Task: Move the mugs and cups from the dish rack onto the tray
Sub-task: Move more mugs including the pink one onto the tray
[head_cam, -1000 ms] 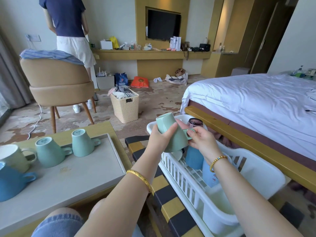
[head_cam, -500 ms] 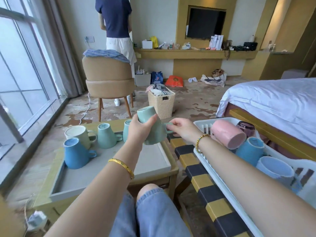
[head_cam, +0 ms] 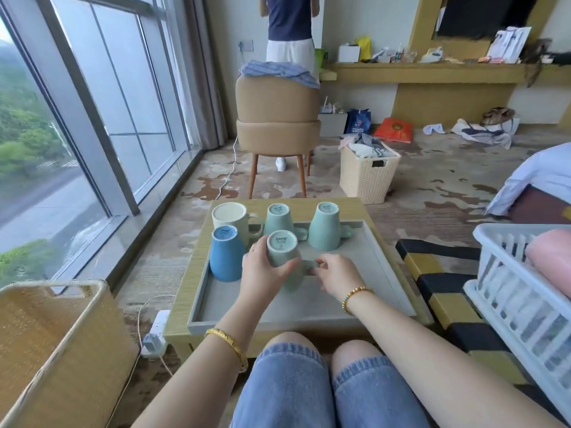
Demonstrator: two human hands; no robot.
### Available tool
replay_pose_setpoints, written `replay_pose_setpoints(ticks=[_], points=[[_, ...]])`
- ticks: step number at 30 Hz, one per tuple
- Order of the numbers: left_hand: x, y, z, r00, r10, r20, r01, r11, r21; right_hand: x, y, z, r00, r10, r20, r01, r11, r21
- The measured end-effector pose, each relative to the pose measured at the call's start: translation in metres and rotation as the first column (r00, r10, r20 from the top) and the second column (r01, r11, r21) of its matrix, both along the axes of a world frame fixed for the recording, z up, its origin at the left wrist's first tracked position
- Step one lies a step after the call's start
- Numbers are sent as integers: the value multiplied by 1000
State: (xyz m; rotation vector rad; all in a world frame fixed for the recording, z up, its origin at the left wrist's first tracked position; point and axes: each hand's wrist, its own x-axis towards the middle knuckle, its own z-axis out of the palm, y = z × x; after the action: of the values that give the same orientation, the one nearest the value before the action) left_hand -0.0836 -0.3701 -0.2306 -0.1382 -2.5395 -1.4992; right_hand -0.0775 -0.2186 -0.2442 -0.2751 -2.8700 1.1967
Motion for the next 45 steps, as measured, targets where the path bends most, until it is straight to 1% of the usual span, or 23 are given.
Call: replay_pose_setpoints(ticks=[2, 5, 8, 11, 15, 18, 22, 26, 32, 36, 39, 43, 45], points=[[-6, -2, -11, 1000, 9, 14, -9, 1000, 4, -9, -4, -13, 1000, -22, -5, 22, 1000, -22], [-16, 0, -23, 999, 29, 31, -31, 998, 52, -23, -7, -28, 997, -67, -26, 65, 997, -50], [-24, 7, -31, 999, 44, 30, -46, 995, 86, -33, -8, -39, 992, -119, -34, 117, 992, -44], [-33, 13, -34, 999, 44, 33, -46, 996, 76, -40, -8, -48, 987, -155, -51, 152, 987, -46], [-45, 15, -33, 997, 39, 60, -43, 996, 78, -47, -9, -56, 982, -184, -41, 178, 977, -116], [-52, 14, -32, 998, 21, 53, -25, 998, 63, -51, -10, -59, 980, -192, -47, 185, 975, -125], [-56, 15, -35, 998, 37, 49, -39, 998, 45, -55, -11, -60, 983, -181, -37, 176, 978, -115], [-57, 16, -39, 999, 38, 37, -38, 999, -2, -54, -9, -62, 985, -168, -29, 162, 978, -133], [-56, 16, -44, 998, 59, 6, -59, 998, -8, -56, -6, -66, 997, -79, -19, 76, 991, -114], [-55, 16, -45, 999, 45, 17, -45, 999, -20, -57, -7, -67, 993, -117, -24, 112, 980, -166], [-52, 13, -48, 997, 45, 55, -41, 997, -64, -57, -9, -68, 987, -159, -30, 148, 963, -226], [-48, 14, -50, 996, 43, 77, -34, 993, -117, -58, -9, -67, 978, -208, -37, 192, 948, -254], [-48, 16, -49, 996, 49, 78, -39, 992, -116, -59, -6, -65, 976, -218, -13, 204, 933, -296]])
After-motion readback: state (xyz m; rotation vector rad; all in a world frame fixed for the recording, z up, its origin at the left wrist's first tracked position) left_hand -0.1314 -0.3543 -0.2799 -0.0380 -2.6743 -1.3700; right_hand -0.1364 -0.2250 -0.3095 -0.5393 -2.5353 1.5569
